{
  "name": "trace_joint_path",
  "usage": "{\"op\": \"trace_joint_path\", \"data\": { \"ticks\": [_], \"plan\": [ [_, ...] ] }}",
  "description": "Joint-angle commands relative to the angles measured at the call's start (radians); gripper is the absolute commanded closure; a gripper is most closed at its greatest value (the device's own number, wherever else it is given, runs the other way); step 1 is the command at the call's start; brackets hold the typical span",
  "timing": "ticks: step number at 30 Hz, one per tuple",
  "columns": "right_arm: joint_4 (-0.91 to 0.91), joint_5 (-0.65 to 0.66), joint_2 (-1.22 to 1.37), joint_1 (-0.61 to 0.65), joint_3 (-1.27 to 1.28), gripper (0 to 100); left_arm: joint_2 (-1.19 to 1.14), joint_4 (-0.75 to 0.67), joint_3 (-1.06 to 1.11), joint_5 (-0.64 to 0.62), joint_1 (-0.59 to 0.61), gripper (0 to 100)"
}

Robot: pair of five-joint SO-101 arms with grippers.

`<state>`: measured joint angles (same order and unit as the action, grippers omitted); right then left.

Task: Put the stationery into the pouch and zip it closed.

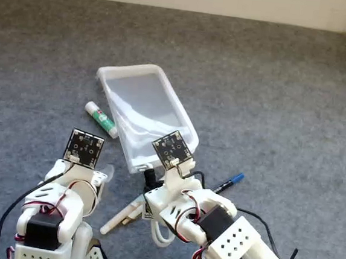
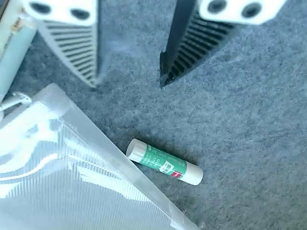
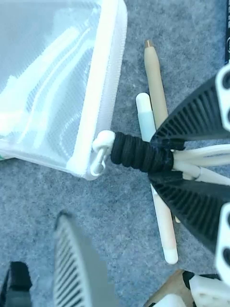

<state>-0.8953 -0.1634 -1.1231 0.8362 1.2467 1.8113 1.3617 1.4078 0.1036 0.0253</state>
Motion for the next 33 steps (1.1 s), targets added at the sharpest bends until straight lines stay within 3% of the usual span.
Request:
{"op": "trace_joint_path", "data": {
  "ticks": [1, 7, 11, 17, 27, 33],
  "plan": [
    [-0.001, 0.009, -0.033, -0.008, -0.018, 99.4, 0.007, 0.0, -0.012, -0.011, -0.079, 65],
    [-0.001, 0.009, -0.033, -0.008, -0.018, 99.4, 0.007, -0.023, 0.021, -0.011, -0.168, 63],
    [-0.005, 0.009, -0.033, -0.007, -0.018, 99.4, 0.007, -0.153, 0.111, -0.008, -0.163, 63],
    [-0.007, 0.009, -0.035, -0.01, -0.015, 99.4, 0.007, -0.318, 0.197, -0.008, -0.045, 63],
    [-0.007, 0.009, -0.035, -0.008, -0.01, 99.4, 0.007, -0.334, 0.2, -0.009, 0.004, 63],
    [-0.007, 0.009, -0.035, -0.01, -0.008, 99.4, 0.008, -0.334, 0.191, -0.005, 0.005, 79]
  ]
}}
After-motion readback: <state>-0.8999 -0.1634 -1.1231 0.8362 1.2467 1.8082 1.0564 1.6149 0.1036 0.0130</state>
